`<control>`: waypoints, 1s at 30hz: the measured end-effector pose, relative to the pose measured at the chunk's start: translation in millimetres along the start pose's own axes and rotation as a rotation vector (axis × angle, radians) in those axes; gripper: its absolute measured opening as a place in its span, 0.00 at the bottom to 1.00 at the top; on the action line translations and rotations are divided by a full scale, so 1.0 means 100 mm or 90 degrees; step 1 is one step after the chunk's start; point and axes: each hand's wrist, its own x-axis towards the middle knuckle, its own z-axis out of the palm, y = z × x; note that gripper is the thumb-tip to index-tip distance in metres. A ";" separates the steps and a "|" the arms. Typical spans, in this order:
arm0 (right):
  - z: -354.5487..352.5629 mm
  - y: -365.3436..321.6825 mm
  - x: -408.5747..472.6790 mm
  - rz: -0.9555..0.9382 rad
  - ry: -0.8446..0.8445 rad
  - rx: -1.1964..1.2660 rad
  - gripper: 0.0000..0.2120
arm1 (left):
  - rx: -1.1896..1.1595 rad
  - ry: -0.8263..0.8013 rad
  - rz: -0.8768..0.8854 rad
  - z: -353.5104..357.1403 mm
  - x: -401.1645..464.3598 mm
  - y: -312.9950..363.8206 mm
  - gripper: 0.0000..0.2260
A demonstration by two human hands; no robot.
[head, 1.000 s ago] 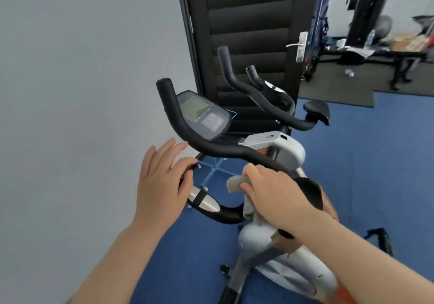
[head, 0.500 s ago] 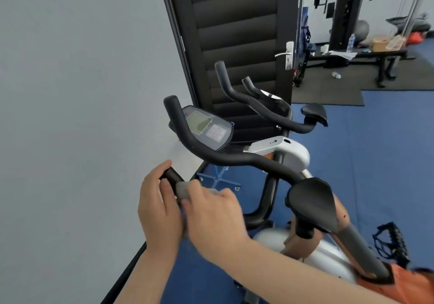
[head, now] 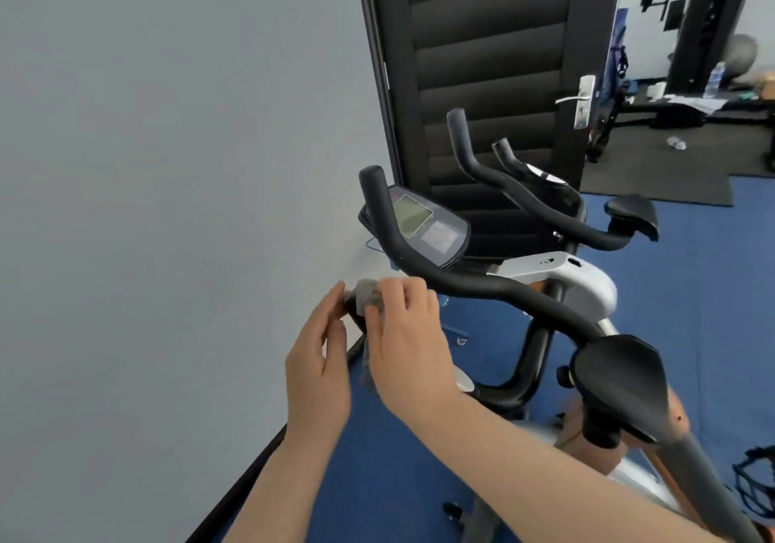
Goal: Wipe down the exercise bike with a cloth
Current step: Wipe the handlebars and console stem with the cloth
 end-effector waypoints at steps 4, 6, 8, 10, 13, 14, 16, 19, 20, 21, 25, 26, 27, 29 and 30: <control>-0.10 0.22 -0.29 -0.028 -0.037 -0.019 0.08 | 0.016 -0.020 0.049 -0.01 0.05 -0.01 0.18; -0.12 0.19 -0.16 -0.001 -0.054 0.011 0.06 | -0.007 -0.007 0.040 0.06 0.07 -0.01 0.17; -0.08 0.13 0.00 0.012 -0.045 0.044 0.05 | -0.041 0.003 0.029 0.13 0.06 0.00 0.16; -0.04 0.11 -0.03 0.014 -0.092 0.072 0.13 | -0.054 0.005 0.035 0.20 0.01 0.00 0.18; -0.19 0.33 -0.41 -0.038 -0.096 0.007 0.28 | 0.009 -0.012 0.081 0.30 -0.08 -0.05 0.22; -0.25 0.46 -0.57 -0.040 -0.085 -0.018 0.30 | 0.049 -0.011 0.111 0.33 -0.10 -0.08 0.23; -0.35 0.74 -0.80 -0.025 -0.040 -0.040 0.28 | 0.131 -0.013 0.161 0.41 -0.16 -0.13 0.24; -0.40 0.94 -0.95 0.021 -0.011 -0.063 0.23 | 0.236 -0.076 0.225 0.56 -0.33 -0.18 0.22; -0.40 0.95 -0.95 0.054 -0.004 -0.054 0.21 | 0.261 -0.095 0.232 0.58 -0.37 -0.20 0.22; -0.40 0.95 -0.94 0.099 0.001 -0.027 0.20 | 0.277 -0.105 0.235 0.60 -0.39 -0.21 0.21; -0.35 0.85 -0.92 0.189 -0.002 0.040 0.19 | 0.306 -0.108 0.252 0.59 -0.38 -0.26 0.20; -0.35 0.80 -0.92 0.181 -0.014 0.036 0.18 | 0.308 -0.104 0.259 0.59 -0.37 -0.27 0.20; -0.35 0.77 -0.92 0.177 -0.027 0.039 0.18 | 0.307 -0.099 0.264 0.59 -0.37 -0.29 0.20; -0.41 0.76 -0.89 0.172 -0.051 0.058 0.18 | 0.301 -0.087 0.264 0.62 -0.37 -0.28 0.20; -0.45 0.78 -0.89 0.163 -0.063 0.068 0.18 | 0.297 -0.085 0.258 0.64 -0.37 -0.27 0.20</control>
